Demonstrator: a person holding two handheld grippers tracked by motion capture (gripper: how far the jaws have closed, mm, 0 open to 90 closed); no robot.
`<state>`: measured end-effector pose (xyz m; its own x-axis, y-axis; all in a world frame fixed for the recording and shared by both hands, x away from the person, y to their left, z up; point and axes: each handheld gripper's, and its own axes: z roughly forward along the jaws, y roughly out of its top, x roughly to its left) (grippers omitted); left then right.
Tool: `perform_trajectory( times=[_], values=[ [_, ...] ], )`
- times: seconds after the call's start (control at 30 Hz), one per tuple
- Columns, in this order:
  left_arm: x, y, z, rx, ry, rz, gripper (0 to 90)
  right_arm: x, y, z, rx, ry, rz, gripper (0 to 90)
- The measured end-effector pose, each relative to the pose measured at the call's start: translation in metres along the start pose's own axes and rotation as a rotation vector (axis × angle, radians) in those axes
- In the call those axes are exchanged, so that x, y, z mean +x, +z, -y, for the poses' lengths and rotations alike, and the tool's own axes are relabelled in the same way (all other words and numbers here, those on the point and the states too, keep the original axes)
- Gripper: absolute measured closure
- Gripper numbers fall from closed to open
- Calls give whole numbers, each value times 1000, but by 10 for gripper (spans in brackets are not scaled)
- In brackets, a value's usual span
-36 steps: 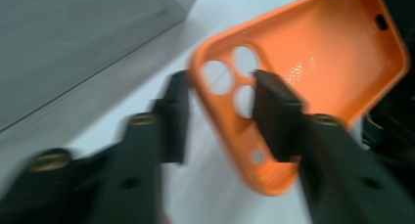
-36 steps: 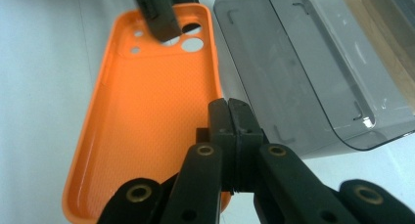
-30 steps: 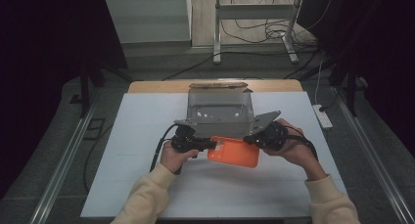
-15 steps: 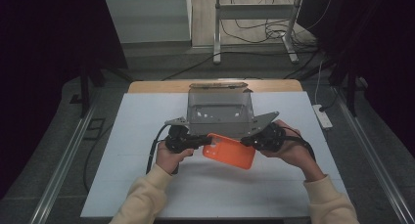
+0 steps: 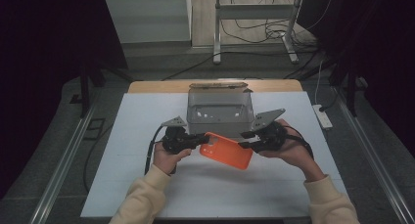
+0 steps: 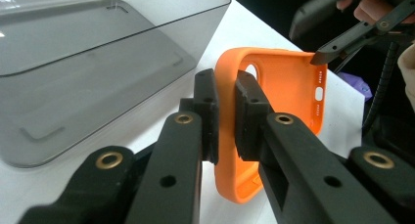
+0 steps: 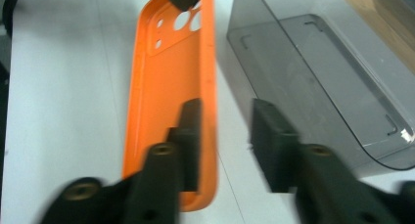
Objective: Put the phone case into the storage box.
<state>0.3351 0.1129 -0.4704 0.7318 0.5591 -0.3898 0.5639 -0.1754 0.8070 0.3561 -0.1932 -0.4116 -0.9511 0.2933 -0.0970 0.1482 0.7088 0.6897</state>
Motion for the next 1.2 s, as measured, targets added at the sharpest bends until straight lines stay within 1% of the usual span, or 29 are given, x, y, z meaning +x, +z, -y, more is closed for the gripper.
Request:
perform_trajectory(
  times=[0.03,0.1,0.13,0.17,0.23,0.3,0.33,0.4,0.43,0.47,0.67,0.73,0.77,0.8,0.87,0.93,1.03,1.13,1.2],
  values=[
    [0,0,0,0,0,0,824,0,0,0,0,0,0,538],
    [-1,-1,0,4,15,-9,824,-2,0,1,-5,45,4,442],
    [-2,-1,0,8,20,-17,825,-3,-1,3,-17,63,5,413],
    [-2,0,0,11,28,-20,825,-5,-3,4,-29,88,-7,401],
    [-2,0,0,16,35,-22,825,-8,-6,7,-37,119,-29,380],
    [-3,0,1,19,40,-22,825,-10,-8,9,-47,136,-35,361],
    [-3,0,1,17,43,-22,825,-12,-9,10,-54,156,-45,353],
    [-4,-1,1,18,55,-27,825,-14,-10,11,-66,178,-53,346],
    [-4,-1,1,17,59,-30,824,-14,-10,11,-67,182,-55,343],
    [-5,-2,0,16,64,-31,824,-14,-9,12,-73,195,-69,331],
    [-7,-4,0,7,73,-30,824,-14,-8,12,-71,204,-79,325],
    [-7,-5,0,3,78,-31,825,-14,-8,12,-78,218,-92,322],
    [-7,-6,0,1,82,-30,825,-15,-8,12,-80,237,-104,318],
    [-7,-6,0,-1,82,-30,824,-15,-8,12,-91,244,-115,321],
    [-8,-6,0,-4,84,-31,825,-15,-7,12,-102,247,-129,324],
    [-8,-6,0,-4,85,-34,825,-14,-4,12,-110,261,-151,322],
    [-10,-5,1,-1,91,-39,825,-11,2,9,-106,269,-178,318],
    [-11,-4,1,3,95,-40,825,-7,6,7,-87,261,-174,316],
    [-11,-3,1,5,102,-46,825,-6,10,7,-80,267,-178,316]
  ],
)
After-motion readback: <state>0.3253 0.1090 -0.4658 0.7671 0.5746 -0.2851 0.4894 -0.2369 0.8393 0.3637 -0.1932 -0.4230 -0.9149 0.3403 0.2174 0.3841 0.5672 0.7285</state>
